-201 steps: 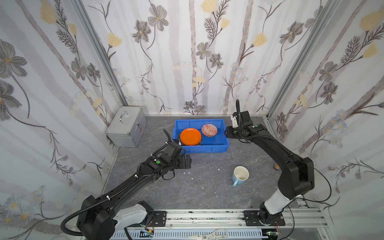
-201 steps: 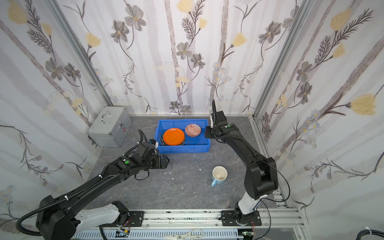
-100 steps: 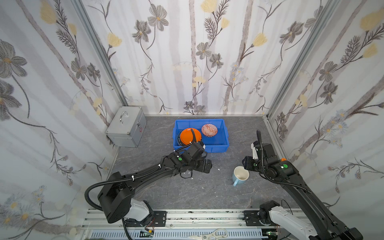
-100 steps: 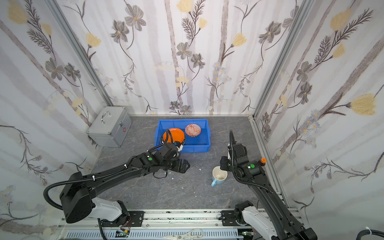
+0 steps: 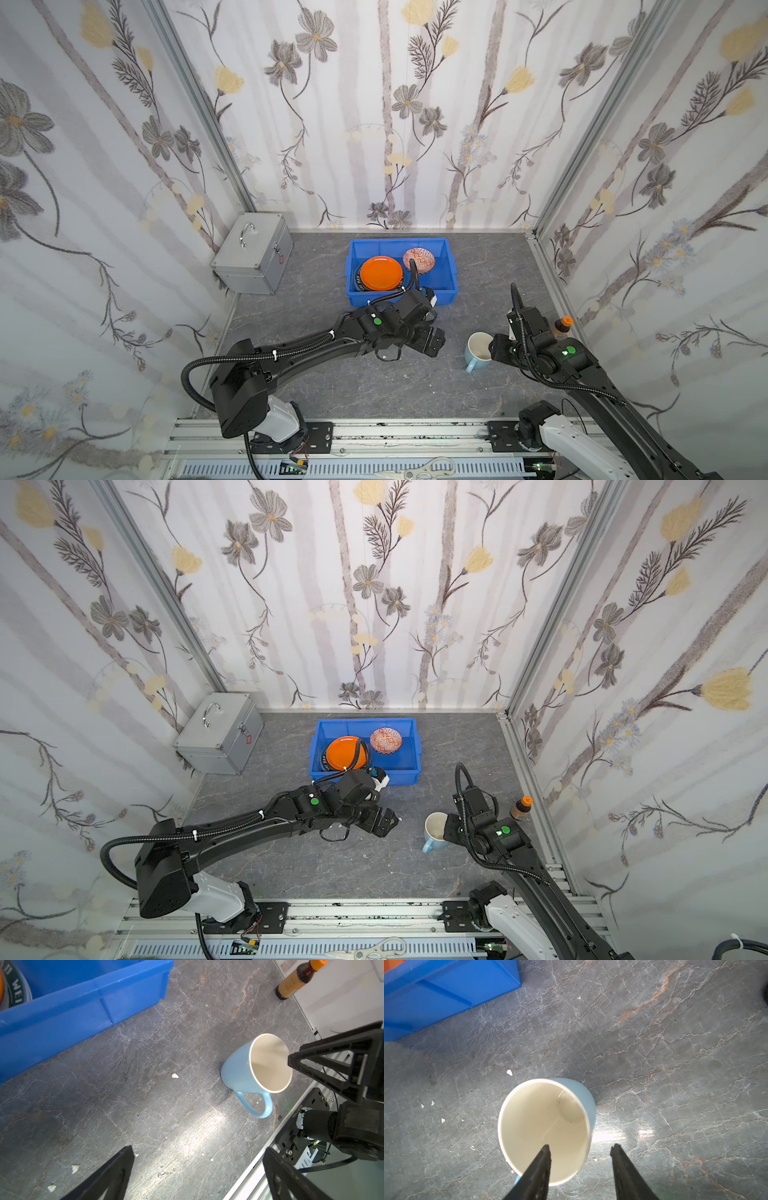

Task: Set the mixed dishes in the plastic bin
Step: 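Move right gripper down to the light-blue mug on the table, then grip the rim of the light-blue mug with right gripper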

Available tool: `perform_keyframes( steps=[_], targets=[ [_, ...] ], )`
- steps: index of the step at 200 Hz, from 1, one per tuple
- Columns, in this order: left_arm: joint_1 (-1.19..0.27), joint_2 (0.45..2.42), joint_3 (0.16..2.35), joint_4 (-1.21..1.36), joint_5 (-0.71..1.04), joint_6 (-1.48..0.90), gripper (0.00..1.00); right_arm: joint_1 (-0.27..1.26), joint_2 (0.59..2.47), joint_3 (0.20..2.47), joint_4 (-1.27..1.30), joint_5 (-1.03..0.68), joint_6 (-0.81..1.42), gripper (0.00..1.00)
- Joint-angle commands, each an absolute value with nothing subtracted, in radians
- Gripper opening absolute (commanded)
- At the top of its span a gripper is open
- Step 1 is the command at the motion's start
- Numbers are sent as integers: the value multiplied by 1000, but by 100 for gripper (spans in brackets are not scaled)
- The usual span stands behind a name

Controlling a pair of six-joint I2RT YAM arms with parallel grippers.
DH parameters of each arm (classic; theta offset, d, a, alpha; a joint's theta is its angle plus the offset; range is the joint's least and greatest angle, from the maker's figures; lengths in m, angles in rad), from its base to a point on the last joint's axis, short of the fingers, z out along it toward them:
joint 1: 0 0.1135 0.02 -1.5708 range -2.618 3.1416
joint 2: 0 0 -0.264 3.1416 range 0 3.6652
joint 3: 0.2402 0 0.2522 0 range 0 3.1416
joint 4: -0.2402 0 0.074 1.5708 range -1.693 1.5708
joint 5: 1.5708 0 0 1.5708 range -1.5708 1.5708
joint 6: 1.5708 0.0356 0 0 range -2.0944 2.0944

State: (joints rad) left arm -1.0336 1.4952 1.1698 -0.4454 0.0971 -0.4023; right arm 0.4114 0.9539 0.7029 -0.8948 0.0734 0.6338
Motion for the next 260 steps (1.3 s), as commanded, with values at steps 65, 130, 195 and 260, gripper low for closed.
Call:
perform_keyframes(
  steps=[65, 130, 195, 260],
  targets=[
    [-1034, 1486, 1173, -462, 41, -348, 100, 416, 1077, 676, -807, 82, 657, 47],
    [-1002, 1441, 1096, -435, 6, -350, 100, 416, 1202, 717, -749, 71, 635, 40],
    [-972, 1402, 1034, -406, 0, -371, 100, 416, 1295, 766, -735, 72, 600, 17],
    [-946, 1347, 985, -409, -35, -376, 100, 416, 1292, 852, -749, 56, 571, 11]
  ],
)
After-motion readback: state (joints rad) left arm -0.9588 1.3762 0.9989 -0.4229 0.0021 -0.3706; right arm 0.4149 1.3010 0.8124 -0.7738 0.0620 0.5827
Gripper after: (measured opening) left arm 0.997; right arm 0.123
